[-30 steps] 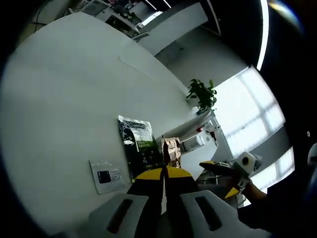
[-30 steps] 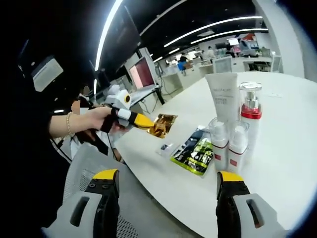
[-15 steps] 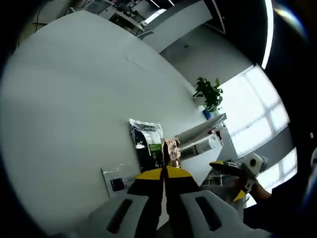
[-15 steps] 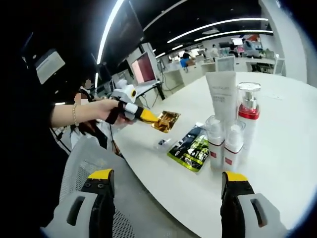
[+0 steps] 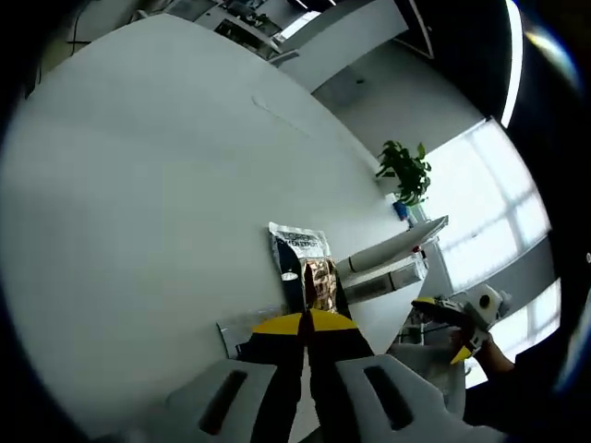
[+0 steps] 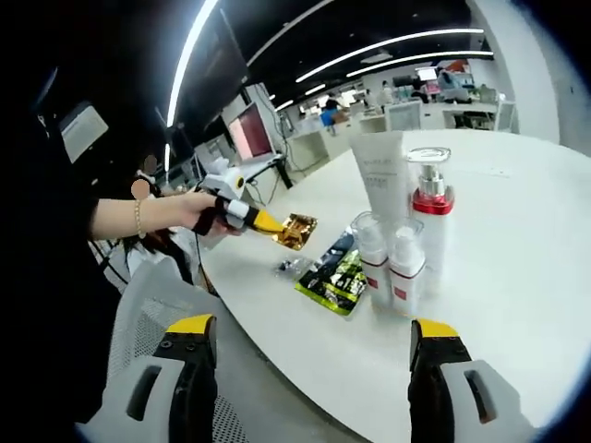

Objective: Arrange the skincare products in the storage area until every visible bottle or jar stands upright without overlapping.

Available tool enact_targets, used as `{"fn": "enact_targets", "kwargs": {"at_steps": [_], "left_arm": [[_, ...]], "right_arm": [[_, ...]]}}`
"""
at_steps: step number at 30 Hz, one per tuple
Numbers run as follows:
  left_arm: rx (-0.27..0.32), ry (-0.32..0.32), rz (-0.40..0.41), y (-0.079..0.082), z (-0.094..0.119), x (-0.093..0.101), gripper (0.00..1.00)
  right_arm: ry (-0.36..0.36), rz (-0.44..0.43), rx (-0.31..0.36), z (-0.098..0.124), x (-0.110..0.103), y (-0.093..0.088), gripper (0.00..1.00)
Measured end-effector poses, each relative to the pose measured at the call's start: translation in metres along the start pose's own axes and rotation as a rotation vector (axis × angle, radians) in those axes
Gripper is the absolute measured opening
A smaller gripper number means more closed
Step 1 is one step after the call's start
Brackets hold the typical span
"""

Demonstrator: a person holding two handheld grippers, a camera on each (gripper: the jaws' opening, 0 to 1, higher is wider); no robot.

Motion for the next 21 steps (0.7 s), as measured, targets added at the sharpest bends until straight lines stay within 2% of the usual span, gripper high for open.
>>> {"fn": "enact_targets", "kwargs": {"at_steps": [2,4,7,11,14,21], "left_arm": [[-0.005,0.010,0.001,0.002,-0.001,-0.003,0.00],[-0.005,0.017,0.002,0.006,-0.001,-0.008,0.00],[0.001,0.032,0.006,0.006,-0.003,-0.005,0.00],[0.000,0.043,0.007,0.006,-0.005,-0.003,0.00],[0.000,0.053,0.013,0.013,-0.007,-0.014,0.00],[-0.006,0.072,0.020,0.023,-0.013,-0.029,0.00]], "right_arm": [[0.001,0.016,-0.022,-0.002,0.000,-0.003,0.88],[0.012,0.007,-0.017,-0.002,0.002,-0.003,0.87],[0.045,-0.046,0.035,0.001,0.000,0.002,0.83],[0.034,-0.013,0.123,0.007,-0.002,0.012,1.00],[0.066,-0.032,0.118,0.007,-0.006,0.012,0.98],[0.042,0.012,0.040,-0.001,-0.007,0.005,0.98]]}}
Point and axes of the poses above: the point that each gripper's makers call its tool centre point, and the gripper's own axes: z roughly backward along the fingers, x roughly to its right, y roughly out of its top, the point moved 6 cm from there along z, roughly backward along the fingers, and after that the axes turned 5 degrees about -x, right-handed, at the moved point
